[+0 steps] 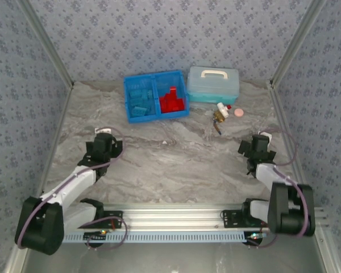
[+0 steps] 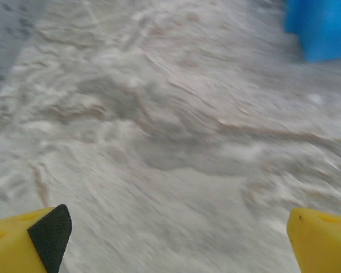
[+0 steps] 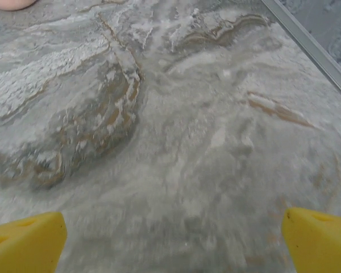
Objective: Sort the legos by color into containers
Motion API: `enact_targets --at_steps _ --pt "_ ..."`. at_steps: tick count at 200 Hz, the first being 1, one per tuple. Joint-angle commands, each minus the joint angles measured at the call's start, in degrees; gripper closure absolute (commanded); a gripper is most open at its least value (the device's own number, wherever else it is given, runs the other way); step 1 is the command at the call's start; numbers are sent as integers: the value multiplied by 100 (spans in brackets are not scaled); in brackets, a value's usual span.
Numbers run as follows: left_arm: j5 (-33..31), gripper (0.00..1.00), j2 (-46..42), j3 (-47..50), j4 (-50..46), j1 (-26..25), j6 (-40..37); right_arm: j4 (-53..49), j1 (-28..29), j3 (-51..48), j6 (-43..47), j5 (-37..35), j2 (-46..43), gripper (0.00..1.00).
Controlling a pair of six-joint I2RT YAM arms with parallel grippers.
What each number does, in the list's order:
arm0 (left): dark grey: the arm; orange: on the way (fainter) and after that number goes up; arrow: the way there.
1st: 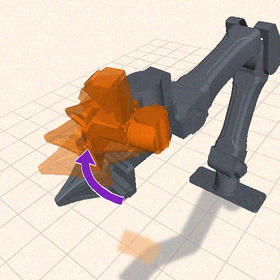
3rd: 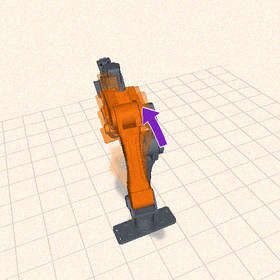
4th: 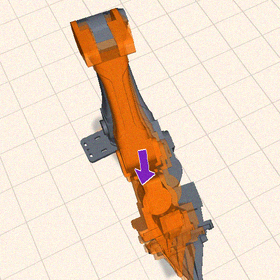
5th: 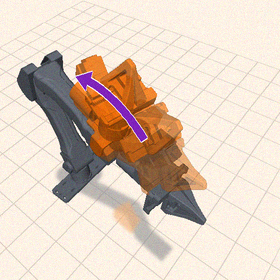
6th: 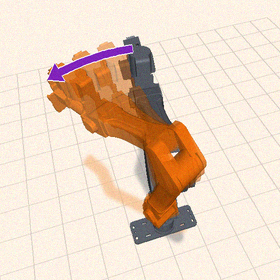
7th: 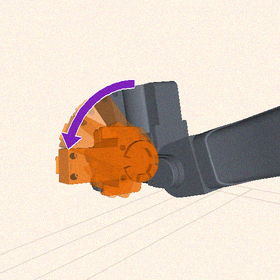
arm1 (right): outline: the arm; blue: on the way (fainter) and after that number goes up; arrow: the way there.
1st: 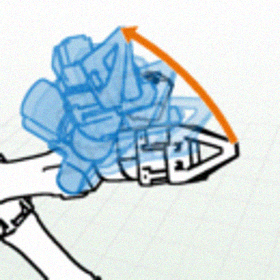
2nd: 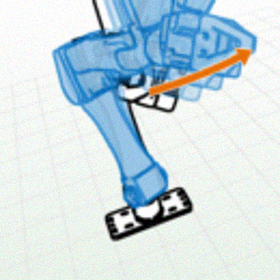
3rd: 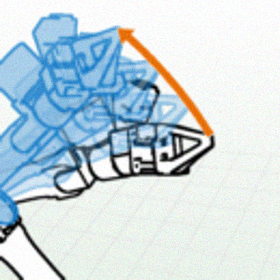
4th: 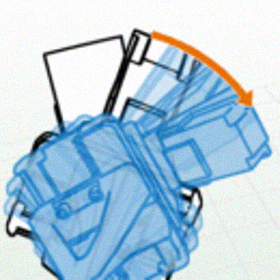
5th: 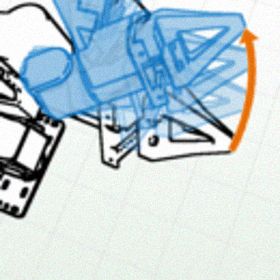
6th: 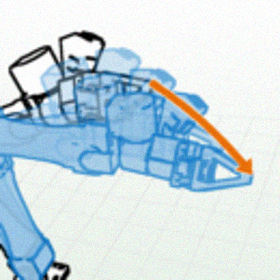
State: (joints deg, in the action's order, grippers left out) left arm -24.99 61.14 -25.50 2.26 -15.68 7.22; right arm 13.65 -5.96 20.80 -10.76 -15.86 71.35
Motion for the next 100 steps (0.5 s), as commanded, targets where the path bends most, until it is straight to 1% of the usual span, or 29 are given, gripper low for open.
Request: enact_targets --at_steps 1,7,12,15,16,19,28,32,35,38,47,51,61,65,67,72,79,86,92,93,97,100 --pt "202 1 272 194 1979 276 -676 2210 -18 179 399 452 614 0" --pt "451 1 448 236 2158 460 -623 2305 -52 286 283 584 919 0" --pt "676 1 632 217 2221 643 -553 2470 33 443 442 676 1157 0" --pt "806 1 744 212 2263 752 -524 2314 142 605 551 633 1200 0" --pt "840 1 782 212 2297 773 -513 2020 162 605 590 621 1207 0" --pt "924 1 883 210 2382 858 -504 1798 285 753 698 602 1246 0" --pt "1106 1 1294 315 2944 1025 -544 2538 614 665 1160 653 1552 0" --pt "1170 1 1400 245 2999 1096 -540 2390 691 657 1190 500 1485 0" --pt "1273 1 1436 148 2841 1127 -577 2222 654 659 1145 522 1421 0" --pt "1380 1 1487 105 2882 1162 -638 2344 570 626 1100 669 1408 0" --pt "1573 1 1725 212 3618 1255 -709 2772 317 389 964 1151 1385 0" --pt "1728 1 1871 259 3926 1341 -729 2990 279 243 946 1245 1439 0" --pt "1974 1 2294 103 3955 1655 -449 3740 384 -26 1071 1185 1666 0" --pt "2143 1 2513 77 4085 1775 -338 3607 427 20 1076 1056 1631 0" --pt "2274 1 2612 108 4308 1833 -330 3435 439 67 1076 992 1587 0" --pt "2518 1 2671 226 4618 1887 -379 3220 474 128 1076 907 1547 0" --pt "2501 1 2646 268 4552 1855 -422 3562 506 49 1119 893 1626 0" --pt "2485 1 2669 257 4557 1845 -426 3362 516 109 1129 913 1565 0" --pt "2465 1 2650 241 4503 1839 -432 3230 467 164 1161 1134 1559 0" --pt "2460 1 2649 235 4498 1835 -437 3207 445 180 1181 1286 1566 0" --pt "2432 1 2657 230 4500 1819 -444 3152 407 202 1212 1501 1563 0" --pt "2403 1 2668 234 4502 1803 -457 3135 395 205 1218 1540 1563 0"
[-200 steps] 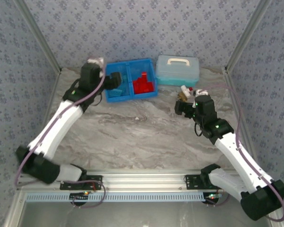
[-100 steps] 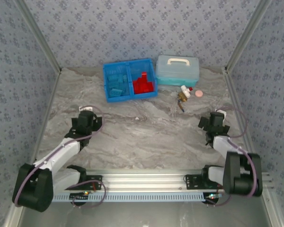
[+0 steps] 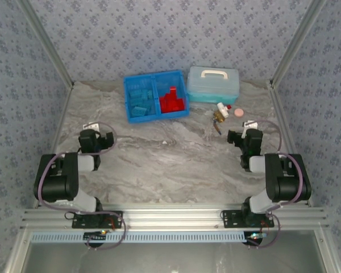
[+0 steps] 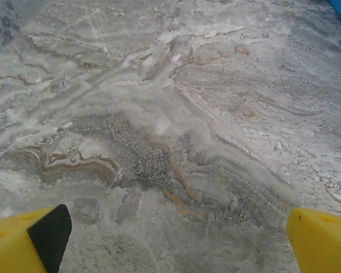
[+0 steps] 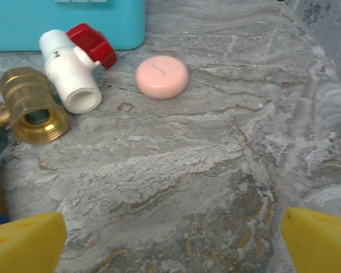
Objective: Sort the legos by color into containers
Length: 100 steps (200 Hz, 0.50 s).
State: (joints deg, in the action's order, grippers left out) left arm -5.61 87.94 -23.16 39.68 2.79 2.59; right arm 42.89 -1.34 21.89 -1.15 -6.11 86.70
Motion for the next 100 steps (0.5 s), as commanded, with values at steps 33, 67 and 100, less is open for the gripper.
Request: enact_targets --at_steps 33,67,100 --pt "343 1 -9 -66 653 -162 -94 219 -76 94 261 576 27 0" --pt "341 1 -8 -66 655 -157 -102 167 -108 129 234 634 54 0" --pt "340 1 -14 -66 659 -159 -89 236 -84 87 251 615 32 0"
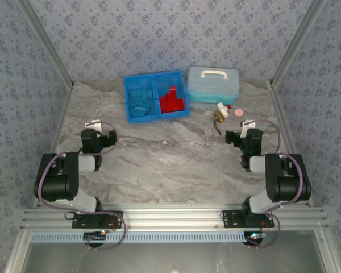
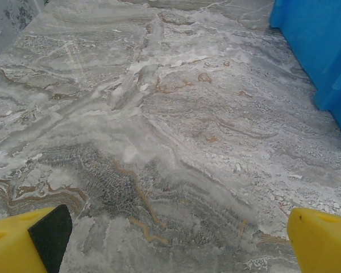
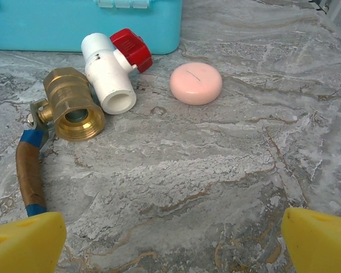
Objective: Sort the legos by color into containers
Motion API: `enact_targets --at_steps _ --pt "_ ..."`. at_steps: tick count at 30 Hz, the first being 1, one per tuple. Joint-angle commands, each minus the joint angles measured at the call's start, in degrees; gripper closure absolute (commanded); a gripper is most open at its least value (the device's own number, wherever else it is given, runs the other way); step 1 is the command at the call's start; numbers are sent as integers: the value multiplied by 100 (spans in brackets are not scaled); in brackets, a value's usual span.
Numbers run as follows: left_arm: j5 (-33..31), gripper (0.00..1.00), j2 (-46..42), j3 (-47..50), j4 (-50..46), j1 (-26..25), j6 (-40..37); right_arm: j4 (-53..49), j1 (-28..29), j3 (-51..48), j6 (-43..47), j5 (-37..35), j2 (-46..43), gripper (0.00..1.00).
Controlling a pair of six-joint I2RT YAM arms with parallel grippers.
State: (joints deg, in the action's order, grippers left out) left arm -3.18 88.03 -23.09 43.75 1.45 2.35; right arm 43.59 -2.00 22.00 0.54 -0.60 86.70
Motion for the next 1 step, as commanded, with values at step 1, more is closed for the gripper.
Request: enact_targets --at_steps 1 --pt "98 1 -22 -73 251 -28 -71 167 -23 72 80 62 36 0"
